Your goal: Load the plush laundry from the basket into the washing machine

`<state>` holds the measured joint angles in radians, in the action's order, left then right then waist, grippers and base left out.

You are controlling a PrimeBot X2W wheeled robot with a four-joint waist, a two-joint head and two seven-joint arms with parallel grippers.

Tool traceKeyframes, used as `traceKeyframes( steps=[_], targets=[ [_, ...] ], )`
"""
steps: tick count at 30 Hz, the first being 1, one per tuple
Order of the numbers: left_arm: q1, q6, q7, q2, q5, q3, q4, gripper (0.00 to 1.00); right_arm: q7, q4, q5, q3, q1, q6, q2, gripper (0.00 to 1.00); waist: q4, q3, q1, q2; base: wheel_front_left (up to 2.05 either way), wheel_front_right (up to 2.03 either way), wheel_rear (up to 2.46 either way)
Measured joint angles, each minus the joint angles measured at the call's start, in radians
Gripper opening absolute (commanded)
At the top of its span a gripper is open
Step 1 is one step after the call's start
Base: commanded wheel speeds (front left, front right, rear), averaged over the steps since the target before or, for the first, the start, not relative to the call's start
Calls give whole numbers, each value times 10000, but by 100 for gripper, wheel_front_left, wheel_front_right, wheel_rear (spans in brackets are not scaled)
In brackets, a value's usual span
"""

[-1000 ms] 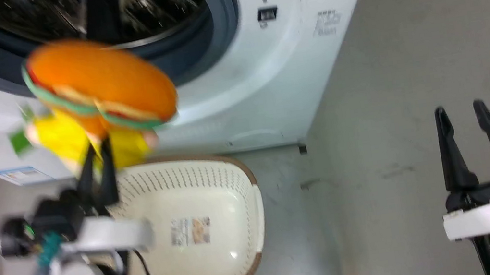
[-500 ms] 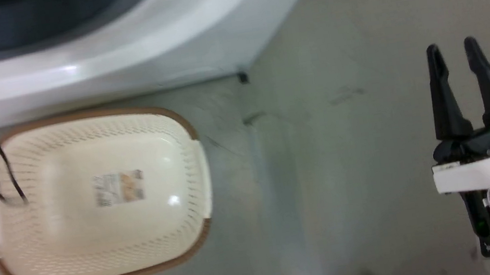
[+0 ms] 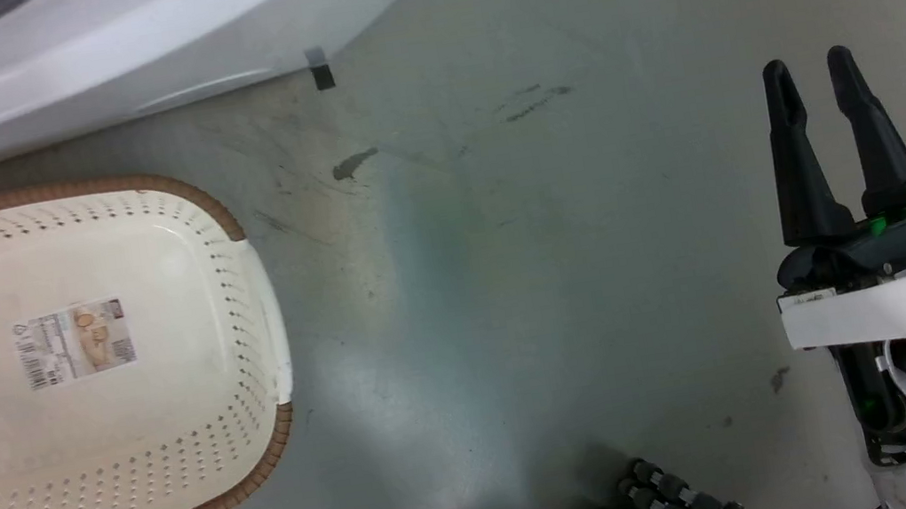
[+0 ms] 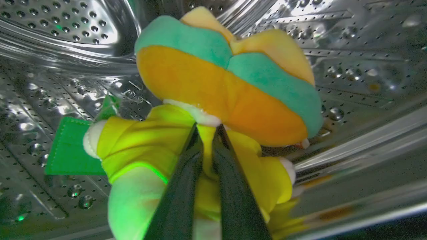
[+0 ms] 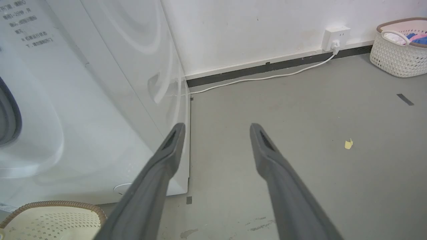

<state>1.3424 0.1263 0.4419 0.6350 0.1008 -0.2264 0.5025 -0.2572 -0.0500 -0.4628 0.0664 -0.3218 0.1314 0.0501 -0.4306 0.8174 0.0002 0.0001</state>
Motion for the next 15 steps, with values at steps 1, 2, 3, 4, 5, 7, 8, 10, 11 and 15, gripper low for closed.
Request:
traceKeyframes(
  steps=[1,2,3,4,5,7,8,10,11,15],
  targets=[
    [211,2,115,65,8,-123,236,0,-2,-2,-31,17,-1,0,0,100,-45,55,0,0,0,0,0],
    [384,0,230,130,40,-286,422,0,-2,-4,-56,35,-1,0,0,100,-79,99,0,0,0,0,0],
    [541,0,307,184,119,-506,566,0,-2,-4,-54,46,-1,0,0,100,-98,134,-1,0,0,0,0],
    [678,0,382,211,217,-717,692,0,-2,-6,-54,48,-2,0,0,100,-103,157,0,0,0,0,0],
    [810,0,447,247,293,-928,813,0,-2,-6,-54,50,-2,0,0,100,-92,169,-1,0,0,0,0],
    [1237,2,548,334,654,-1501,1210,0,0,-2,-46,61,-4,0,0,100,-8,168,-1,0,0,0,0],
    [1290,2,546,330,736,-1578,1315,0,0,4,-35,67,-10,0,0,100,12,145,-1,0,0,0,0],
    [1317,2,522,311,888,-1737,1532,0,0,10,-17,61,-31,0,-2,100,49,53,-1,0,0,0,0],
    [1316,2,483,299,955,-1810,1626,0,0,13,0,44,-46,0,-2,100,73,-8,-1,0,0,0,0],
    [1179,0,40,148,1260,-1835,2046,100,0,56,228,-111,-99,0,-2,100,190,-338,-1,0,0,0,0]
  ],
)
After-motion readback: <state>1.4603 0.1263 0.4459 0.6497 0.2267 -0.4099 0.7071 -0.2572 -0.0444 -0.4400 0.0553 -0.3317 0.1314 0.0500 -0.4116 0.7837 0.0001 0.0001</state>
